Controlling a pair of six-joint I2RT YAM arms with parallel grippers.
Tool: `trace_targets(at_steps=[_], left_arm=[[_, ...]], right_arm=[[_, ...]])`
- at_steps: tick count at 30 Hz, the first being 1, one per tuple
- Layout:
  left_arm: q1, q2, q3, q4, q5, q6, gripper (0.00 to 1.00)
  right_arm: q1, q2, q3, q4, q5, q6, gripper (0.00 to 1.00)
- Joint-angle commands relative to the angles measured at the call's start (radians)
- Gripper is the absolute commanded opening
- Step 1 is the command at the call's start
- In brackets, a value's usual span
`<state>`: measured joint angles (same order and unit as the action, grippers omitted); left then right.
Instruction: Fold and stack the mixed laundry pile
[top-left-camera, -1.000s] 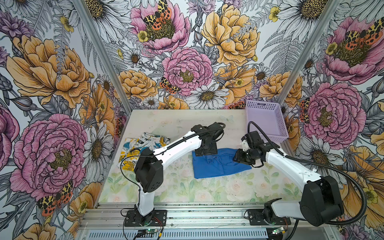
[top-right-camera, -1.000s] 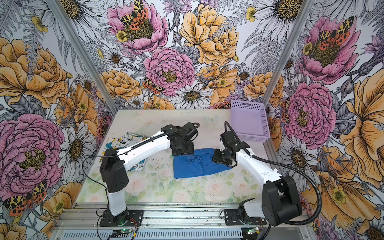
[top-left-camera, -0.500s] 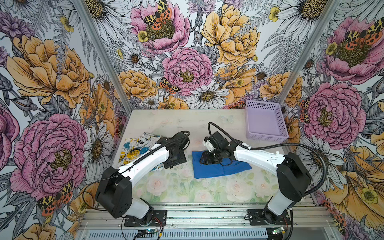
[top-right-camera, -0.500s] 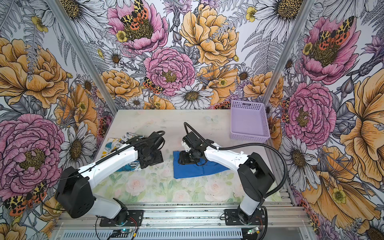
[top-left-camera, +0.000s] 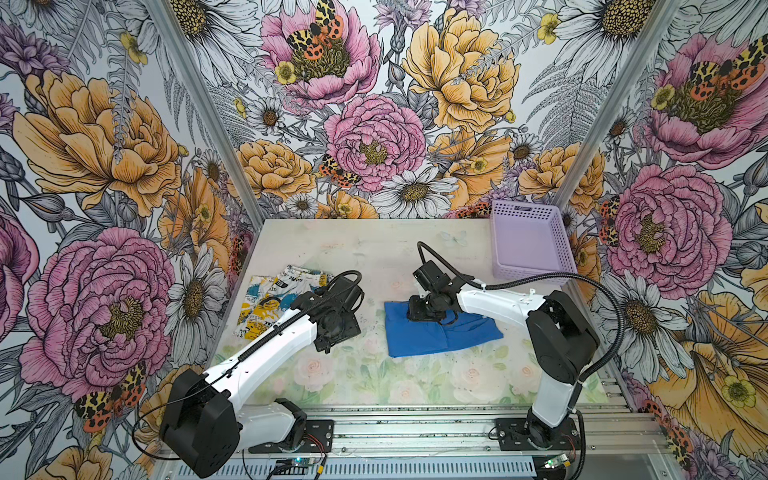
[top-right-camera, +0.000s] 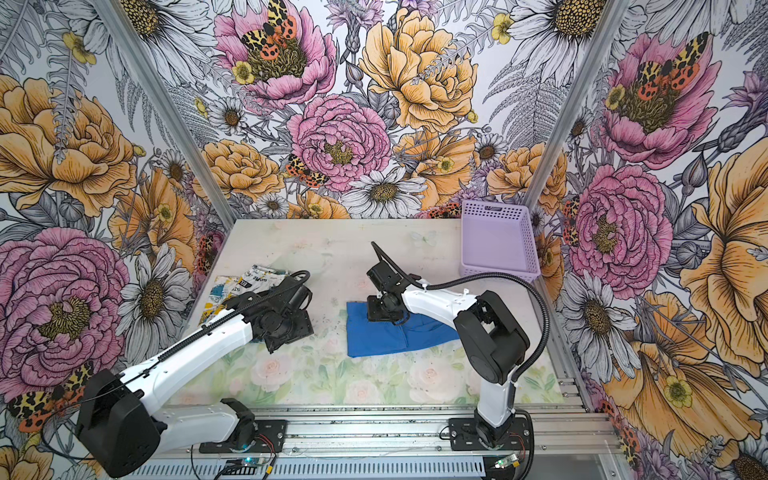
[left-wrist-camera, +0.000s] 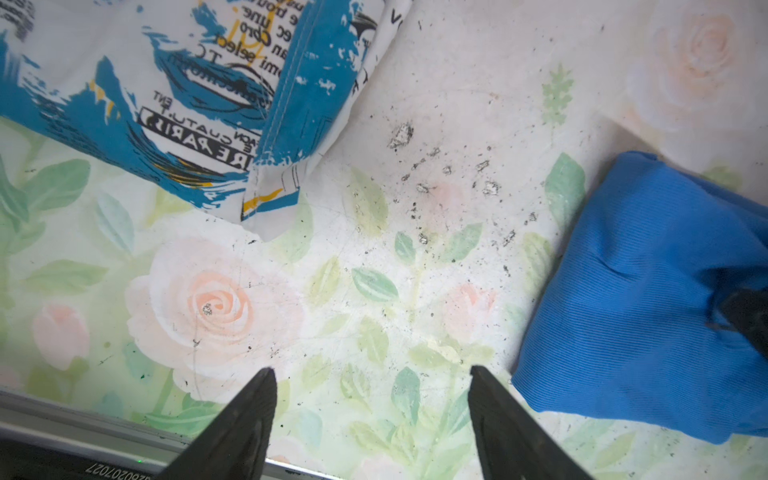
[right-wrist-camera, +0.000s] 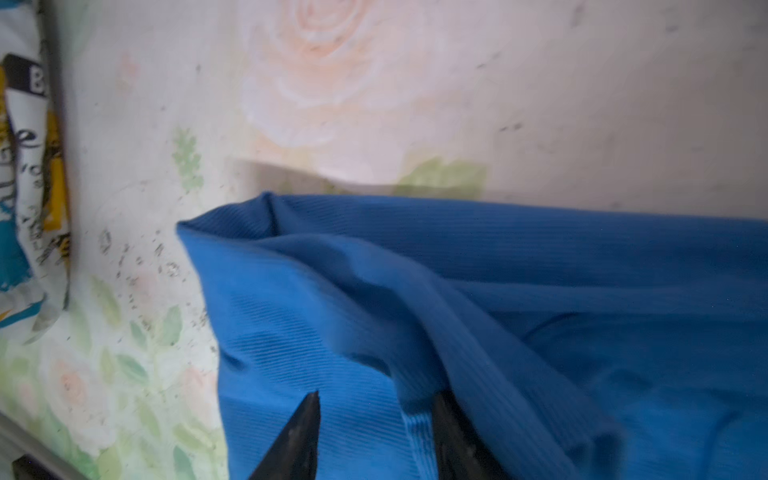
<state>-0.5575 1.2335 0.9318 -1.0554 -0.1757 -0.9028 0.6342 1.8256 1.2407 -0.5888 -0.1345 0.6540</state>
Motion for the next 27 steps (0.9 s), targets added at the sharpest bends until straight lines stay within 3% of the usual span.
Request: trace_targets(at_steps=[1,11,15,19,27], left_arm=[[0.008,-0.017,-0.01,0.023,-0.003,-0.016,0.75],[-0.034,0.049,0.004,0.05,0.017,-0.012,0.75],[-0.067,0.091,0.026,0.073,0.027,-0.01,0.76],[-0.084,0.126,0.027,0.113,0.045,-0.004,0.76],[-0.091,0.183,0.035,0.158,0.068,0.015,0.77]], right_arm=[[-0.042,-0.021,0.033,-0.062,0.127,-0.032,0.46],[-0.131,-0.026,0.093,-0.103,0.227,-0.094,0.47],[-0.137,-0.11,0.077,-0.136,0.103,-0.077,0.46],[-0.119,-0.136,0.023,-0.135,-0.098,-0.006,0.41],[-0.044,-0.074,0.012,-0.103,-0.151,0.033,0.4]])
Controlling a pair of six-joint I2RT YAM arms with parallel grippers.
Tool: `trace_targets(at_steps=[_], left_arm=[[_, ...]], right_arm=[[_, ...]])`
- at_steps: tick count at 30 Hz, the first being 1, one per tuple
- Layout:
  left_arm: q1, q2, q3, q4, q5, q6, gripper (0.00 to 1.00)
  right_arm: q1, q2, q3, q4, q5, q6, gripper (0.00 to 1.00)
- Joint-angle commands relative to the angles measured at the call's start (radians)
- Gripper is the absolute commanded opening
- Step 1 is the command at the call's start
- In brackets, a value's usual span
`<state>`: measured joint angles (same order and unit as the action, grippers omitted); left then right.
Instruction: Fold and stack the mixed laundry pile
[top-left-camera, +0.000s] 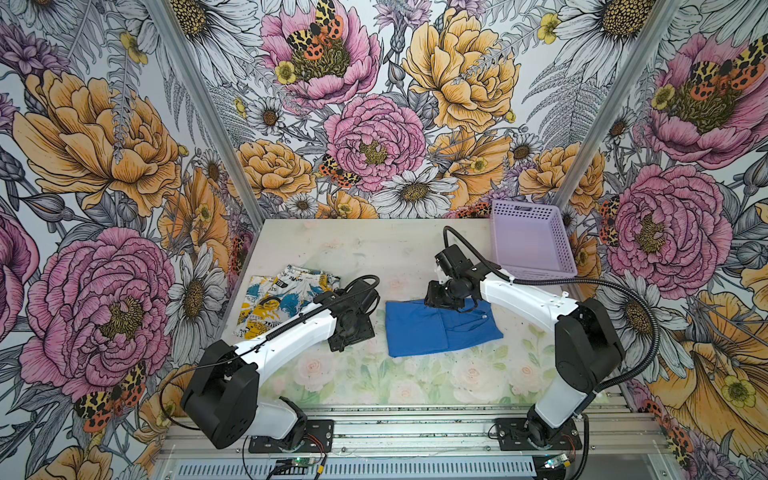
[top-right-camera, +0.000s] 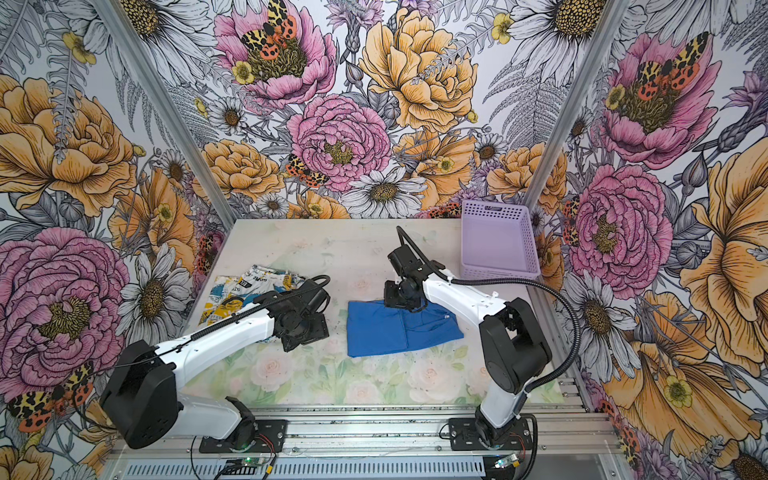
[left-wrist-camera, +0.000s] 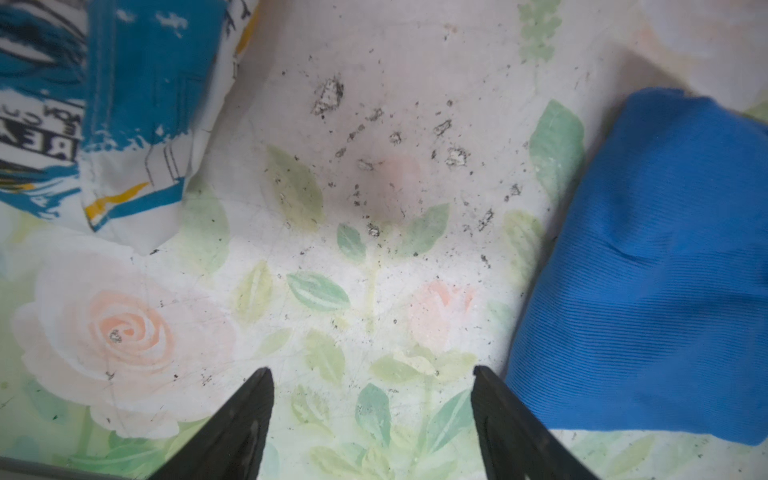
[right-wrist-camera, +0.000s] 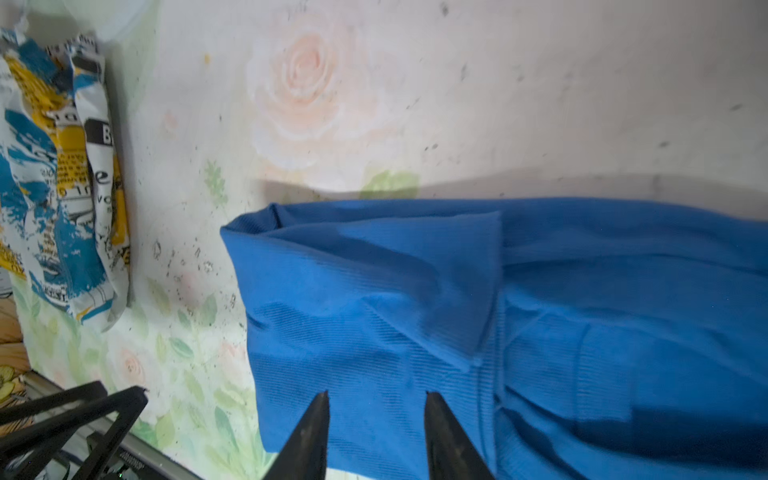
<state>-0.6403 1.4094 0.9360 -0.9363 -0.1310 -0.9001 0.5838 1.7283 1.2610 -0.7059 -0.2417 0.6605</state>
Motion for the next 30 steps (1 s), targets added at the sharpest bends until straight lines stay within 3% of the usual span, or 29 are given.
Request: trace_targets(at_steps=[1,16,22,30], left_arm=[[-0.009,0.011,0.031,0.043,0.025,0.013,0.77],[-0.056,0.126,0.045,0.144,0.068,0.021,0.78],[-0.059,0.17,0.069,0.195,0.082,0.04,0.8],[-0.037,0.202,0.047,0.304,0.13,0.059,0.83]], right_arm=[[0.005,0.036,-0.006,0.016,-0.039,0.024,0.4],[-0.096,0.158,0.095,0.041,0.083,-0.043,0.38],[-0.106,0.031,0.019,-0.005,0.054,-0.055,0.4],[-0.102,-0.154,-0.227,-0.03,-0.046,-0.017,0.41]])
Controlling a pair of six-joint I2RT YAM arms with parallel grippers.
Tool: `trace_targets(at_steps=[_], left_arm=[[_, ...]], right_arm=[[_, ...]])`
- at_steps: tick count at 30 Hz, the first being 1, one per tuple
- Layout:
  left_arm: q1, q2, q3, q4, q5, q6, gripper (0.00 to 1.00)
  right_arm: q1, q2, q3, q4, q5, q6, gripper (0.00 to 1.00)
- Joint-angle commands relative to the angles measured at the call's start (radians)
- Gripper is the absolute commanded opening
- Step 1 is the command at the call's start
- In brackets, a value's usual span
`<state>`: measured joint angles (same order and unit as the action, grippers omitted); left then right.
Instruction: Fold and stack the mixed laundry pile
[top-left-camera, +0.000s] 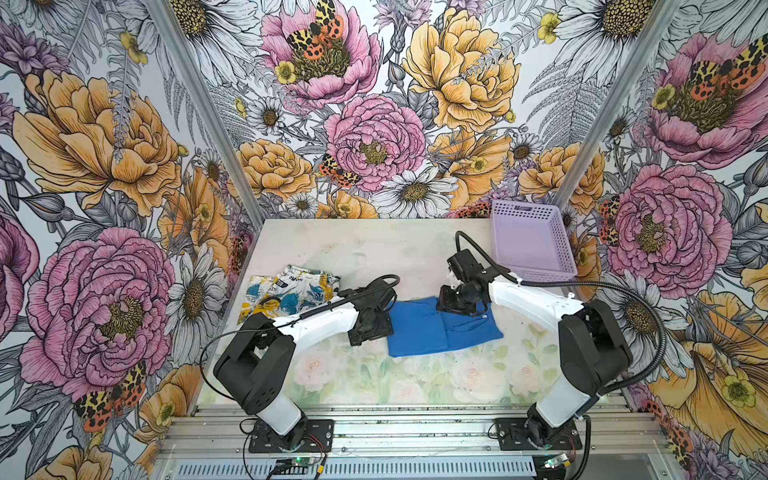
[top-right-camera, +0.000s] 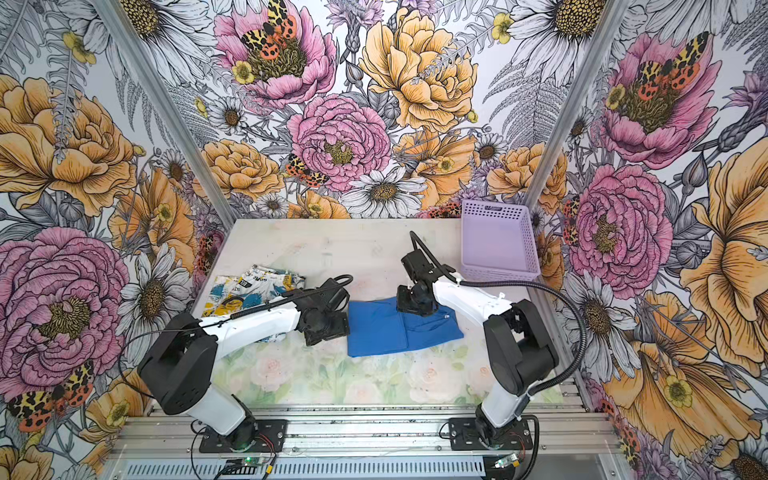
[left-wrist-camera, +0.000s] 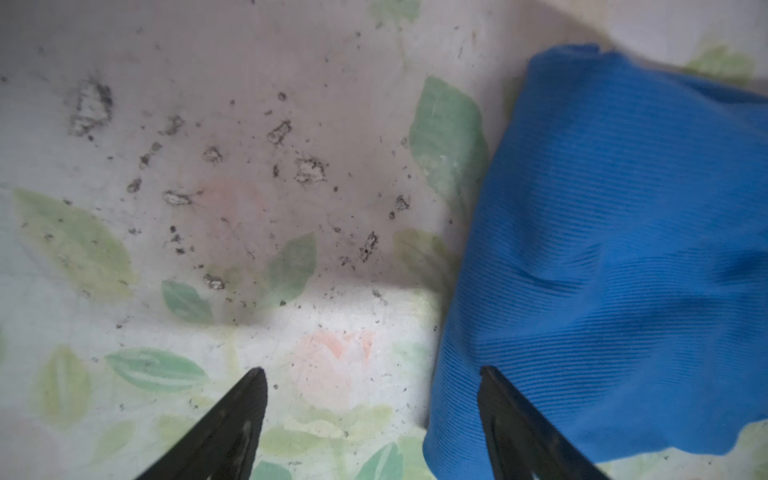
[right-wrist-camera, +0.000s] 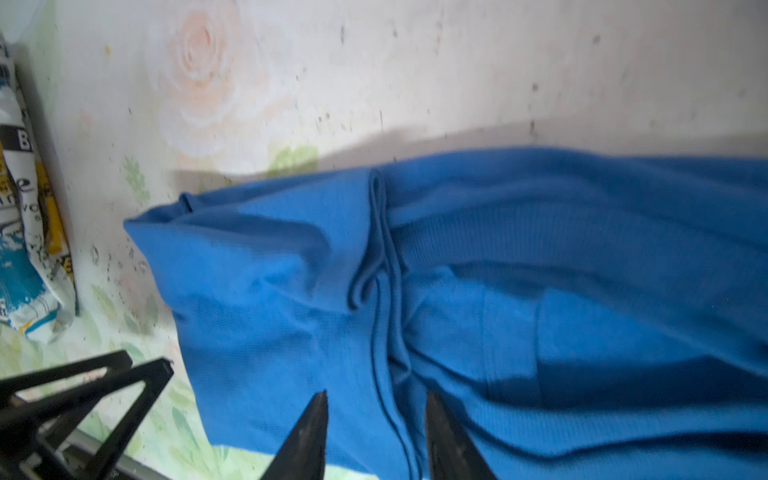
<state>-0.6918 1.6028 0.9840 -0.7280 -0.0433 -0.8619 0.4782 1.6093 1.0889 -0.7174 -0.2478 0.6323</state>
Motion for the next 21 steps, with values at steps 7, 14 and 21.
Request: trace_targets(at_steps=[7,14,21], left_arm=[[0.011,0.066,0.009,0.226,0.088,0.067,0.81],[0.003,0.121,0.012,0.253,0.124,0.073,0.67],[-0.009,0.167,0.024,0.291,0.15,0.067,0.54]], right_arm=[[-0.004,-0.094,-0.103,-0.02,-0.027,0.018,0.41],[-0.028,-0.128,-0.111,-0.027,-0.019,0.017,0.41],[-0.07,-0.15,-0.119,-0.048,-0.025,-0.003,0.41]])
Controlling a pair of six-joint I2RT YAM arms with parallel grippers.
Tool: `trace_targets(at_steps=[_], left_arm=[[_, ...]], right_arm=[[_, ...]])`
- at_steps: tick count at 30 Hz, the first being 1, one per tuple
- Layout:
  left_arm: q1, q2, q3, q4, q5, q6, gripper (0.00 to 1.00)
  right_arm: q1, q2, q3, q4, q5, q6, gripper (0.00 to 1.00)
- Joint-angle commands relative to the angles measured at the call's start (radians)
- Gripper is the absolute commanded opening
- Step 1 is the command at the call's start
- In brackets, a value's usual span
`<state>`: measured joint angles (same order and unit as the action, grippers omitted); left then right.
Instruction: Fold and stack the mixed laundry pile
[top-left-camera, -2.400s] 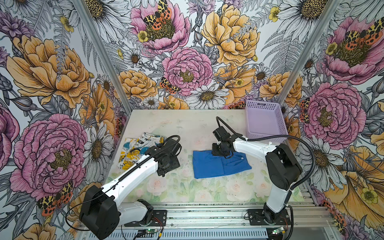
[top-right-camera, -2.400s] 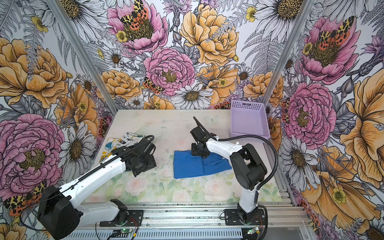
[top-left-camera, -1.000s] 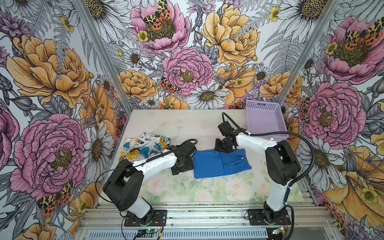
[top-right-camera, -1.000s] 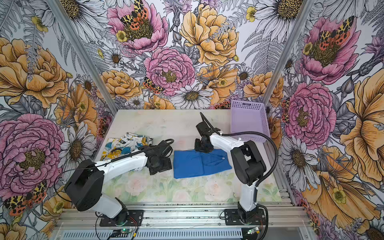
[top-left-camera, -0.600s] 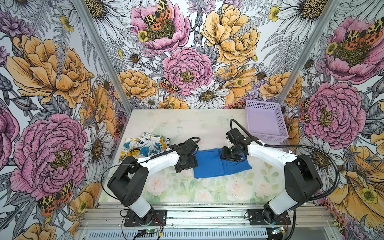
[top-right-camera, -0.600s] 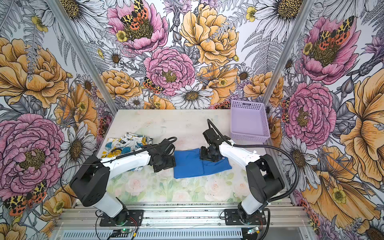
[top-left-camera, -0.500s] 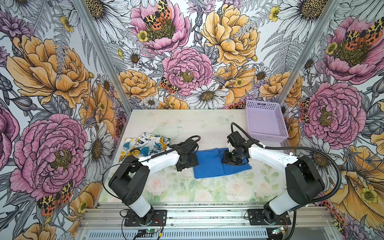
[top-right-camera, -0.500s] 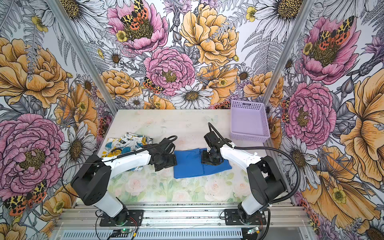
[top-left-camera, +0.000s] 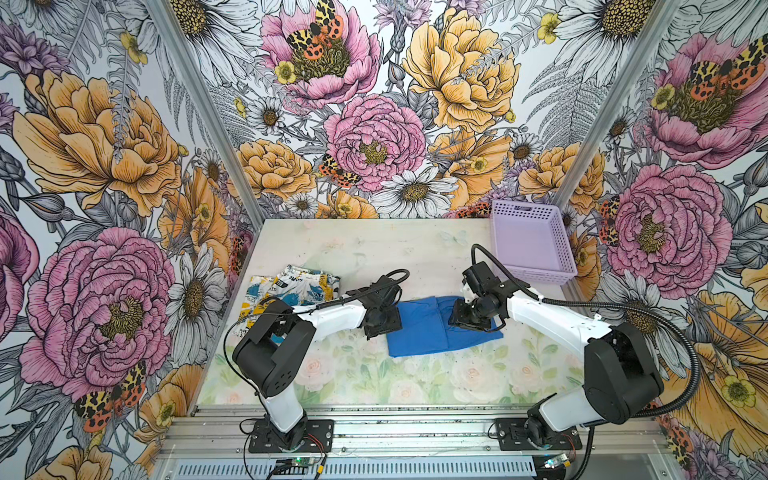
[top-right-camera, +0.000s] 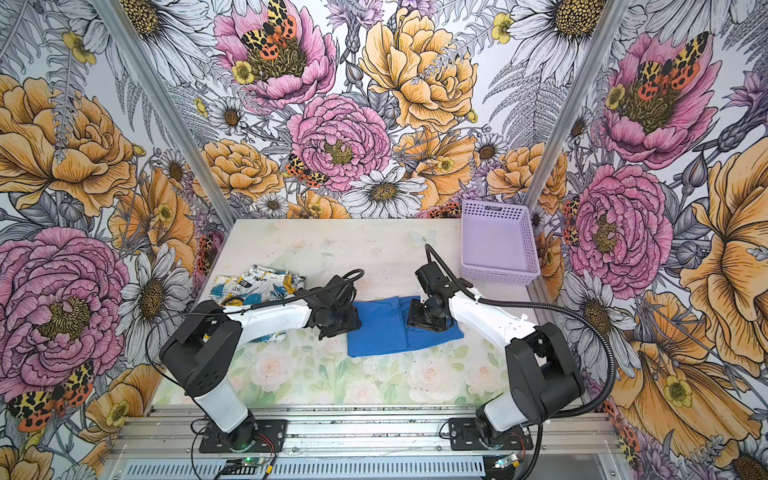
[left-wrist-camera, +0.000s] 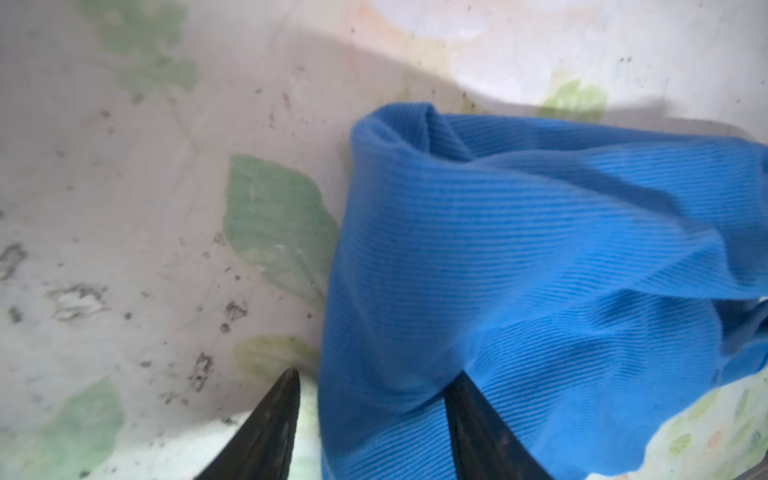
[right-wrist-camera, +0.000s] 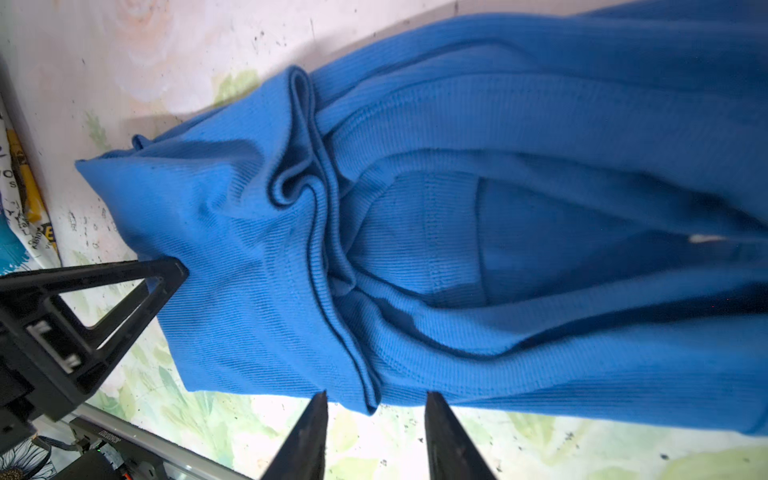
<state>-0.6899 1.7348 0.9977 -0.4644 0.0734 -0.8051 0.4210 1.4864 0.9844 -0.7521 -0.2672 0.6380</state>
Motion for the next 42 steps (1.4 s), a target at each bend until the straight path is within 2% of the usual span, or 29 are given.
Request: trace_targets(at_steps=[1,5,8,13,17,27,33,42], left_arm=[[-0.014,0.04,0.01,0.028,0.037,0.01,0.52],[-0.022,0.061,0.003,0.044,0.056,0.005,0.44],[-0.027,0.075,0.001,0.051,0.066,0.003,0.33],[-0.012,0.068,-0.021,0.05,0.061,0.001,0.0],[0.031,0.004,-0.021,-0.024,0.042,0.031,0.0],[0.146,-0.209,0.097,-0.389,-0.023,0.191,0.0],[0.159,-0.245,0.158,-0.551,-0.041,0.203,0.0],[0.148,-0.211,0.269,-0.622,-0.025,0.152,0.0]], right_arm=[[-0.02,-0.031,-0.015,-0.015,-0.006,-0.011,0.41],[-0.04,-0.04,-0.017,-0.022,-0.007,-0.018,0.41],[-0.051,-0.043,-0.019,-0.026,-0.005,-0.023,0.41],[-0.061,-0.057,-0.026,-0.03,-0.001,-0.026,0.41],[-0.063,-0.057,-0.031,-0.029,-0.01,-0.031,0.41],[-0.049,-0.039,-0.014,0.007,-0.039,-0.025,0.41],[-0.018,-0.02,-0.006,0.045,-0.05,0.005,0.41],[-0.024,-0.033,-0.01,0.053,-0.078,0.008,0.41]])
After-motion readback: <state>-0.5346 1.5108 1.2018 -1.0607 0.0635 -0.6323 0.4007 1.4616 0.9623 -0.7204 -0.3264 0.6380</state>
